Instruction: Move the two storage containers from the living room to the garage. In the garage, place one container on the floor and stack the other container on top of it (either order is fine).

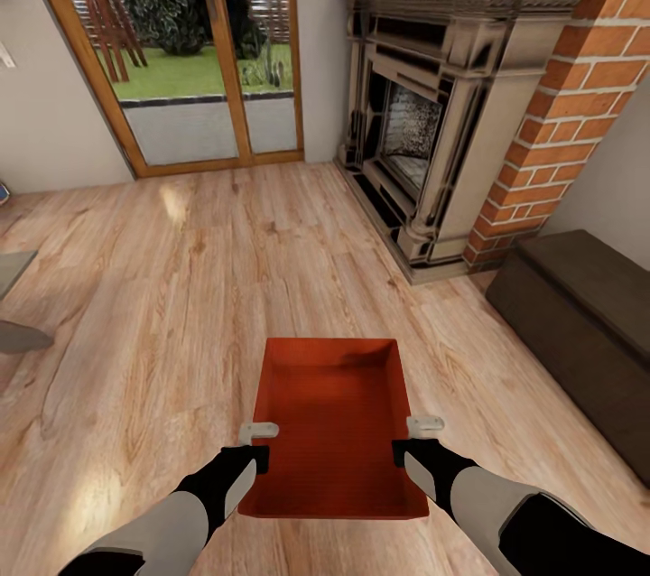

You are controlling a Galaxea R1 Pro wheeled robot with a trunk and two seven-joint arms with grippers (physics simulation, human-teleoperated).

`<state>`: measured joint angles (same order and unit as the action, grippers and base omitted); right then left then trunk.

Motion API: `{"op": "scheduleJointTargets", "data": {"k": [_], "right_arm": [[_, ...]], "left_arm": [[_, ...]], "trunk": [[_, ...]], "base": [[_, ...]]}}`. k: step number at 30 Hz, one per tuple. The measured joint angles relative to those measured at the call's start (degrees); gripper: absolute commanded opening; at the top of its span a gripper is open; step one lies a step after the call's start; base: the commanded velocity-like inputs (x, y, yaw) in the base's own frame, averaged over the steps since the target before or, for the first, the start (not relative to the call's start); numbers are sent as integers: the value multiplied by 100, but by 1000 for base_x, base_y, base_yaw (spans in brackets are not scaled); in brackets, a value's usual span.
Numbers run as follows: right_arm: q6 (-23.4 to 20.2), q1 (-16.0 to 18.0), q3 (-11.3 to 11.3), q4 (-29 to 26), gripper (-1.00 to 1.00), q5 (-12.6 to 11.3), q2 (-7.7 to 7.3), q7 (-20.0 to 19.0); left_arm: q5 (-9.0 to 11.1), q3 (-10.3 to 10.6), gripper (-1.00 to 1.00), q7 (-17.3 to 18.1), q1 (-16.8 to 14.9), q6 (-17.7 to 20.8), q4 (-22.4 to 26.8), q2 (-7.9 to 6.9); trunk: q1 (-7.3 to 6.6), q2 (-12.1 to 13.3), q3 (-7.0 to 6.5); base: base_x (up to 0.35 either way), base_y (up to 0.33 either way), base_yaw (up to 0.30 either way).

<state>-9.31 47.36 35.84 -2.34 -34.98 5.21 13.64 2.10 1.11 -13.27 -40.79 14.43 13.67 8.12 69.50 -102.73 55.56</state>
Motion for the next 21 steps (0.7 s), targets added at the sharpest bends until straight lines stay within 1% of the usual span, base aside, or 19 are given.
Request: {"op": "scheduleJointTargets", "data": {"k": [8, 17, 19, 21], "right_arm": [[74, -1, 54, -1, -100, -28, 0, 2], [81, -1, 50, -2, -100, -26, -1, 4], [81, -1, 27, -3, -100, 2, 0, 4], [82, 0, -51, -5, -100, 99, 4, 4]], "left_arm": [[-24, 6, -100, -5, -1, 1, 2, 3], [-10, 3, -100, 2, -1, -1, 2, 2], [-6, 2, -100, 2, 0, -1, 2, 0], [-7, 0, -100, -2, 0, 0, 0, 0]], "trunk": [[-176, 321, -144], [-373, 682, -305], [-417, 762, -341], [-461, 842, -377]], "base": [[0, 0, 0], [0, 0, 0], [0, 0, 0], [0, 0, 0]]}}
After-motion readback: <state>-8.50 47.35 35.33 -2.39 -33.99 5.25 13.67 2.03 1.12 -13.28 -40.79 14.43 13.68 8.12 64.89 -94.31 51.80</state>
